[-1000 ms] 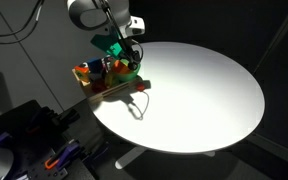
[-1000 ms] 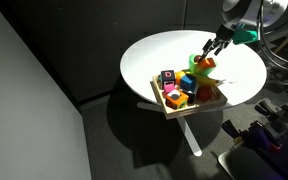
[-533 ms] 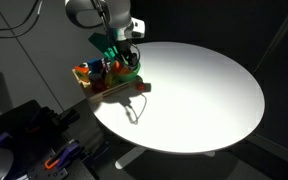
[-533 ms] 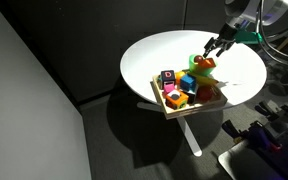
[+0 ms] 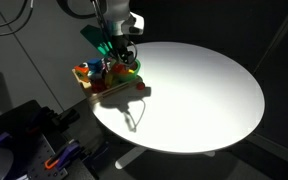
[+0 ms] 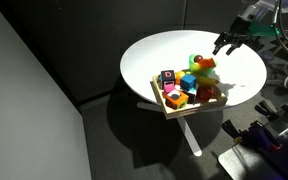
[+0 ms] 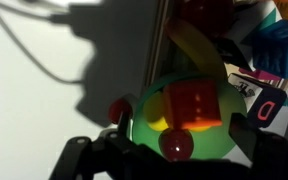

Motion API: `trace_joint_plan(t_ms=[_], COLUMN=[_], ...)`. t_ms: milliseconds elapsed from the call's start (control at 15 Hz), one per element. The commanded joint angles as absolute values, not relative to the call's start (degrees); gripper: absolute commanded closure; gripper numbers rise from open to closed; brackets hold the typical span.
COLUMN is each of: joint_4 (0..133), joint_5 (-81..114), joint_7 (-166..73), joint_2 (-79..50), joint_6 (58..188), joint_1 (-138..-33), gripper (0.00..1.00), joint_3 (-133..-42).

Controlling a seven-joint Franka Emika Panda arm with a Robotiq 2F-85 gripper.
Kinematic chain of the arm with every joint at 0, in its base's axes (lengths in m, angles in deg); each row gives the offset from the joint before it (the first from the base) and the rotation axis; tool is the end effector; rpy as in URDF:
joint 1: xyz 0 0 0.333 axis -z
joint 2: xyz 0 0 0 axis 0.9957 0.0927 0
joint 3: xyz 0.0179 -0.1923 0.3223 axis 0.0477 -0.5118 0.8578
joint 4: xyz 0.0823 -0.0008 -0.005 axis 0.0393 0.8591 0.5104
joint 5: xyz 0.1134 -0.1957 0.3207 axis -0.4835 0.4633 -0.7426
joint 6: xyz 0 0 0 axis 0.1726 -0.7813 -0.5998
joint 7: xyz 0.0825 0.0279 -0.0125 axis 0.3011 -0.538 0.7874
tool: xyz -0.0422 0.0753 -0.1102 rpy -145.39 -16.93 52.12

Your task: Move the box to the left, then put the red object in the bowl

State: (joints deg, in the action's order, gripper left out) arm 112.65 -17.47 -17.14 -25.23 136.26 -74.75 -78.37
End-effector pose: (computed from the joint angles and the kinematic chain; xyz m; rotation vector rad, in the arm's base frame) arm 0.5030 -0.0449 0.2995 -2.8437 0.1760 -0.1890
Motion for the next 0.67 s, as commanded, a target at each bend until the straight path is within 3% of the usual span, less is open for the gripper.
trace_joint_plan(t_ms=[0,600], joint_4=[115.35,115.43], joint_5=[-10.61,5.14], joint_7=[-23.96,-40.15], joint_2=[-31.2,-39.03], joint_6=[131.57,119.0], joint_1=[-76.76,-77.76], gripper=[0.0,0.0], joint_3=[-82.01,-85.51])
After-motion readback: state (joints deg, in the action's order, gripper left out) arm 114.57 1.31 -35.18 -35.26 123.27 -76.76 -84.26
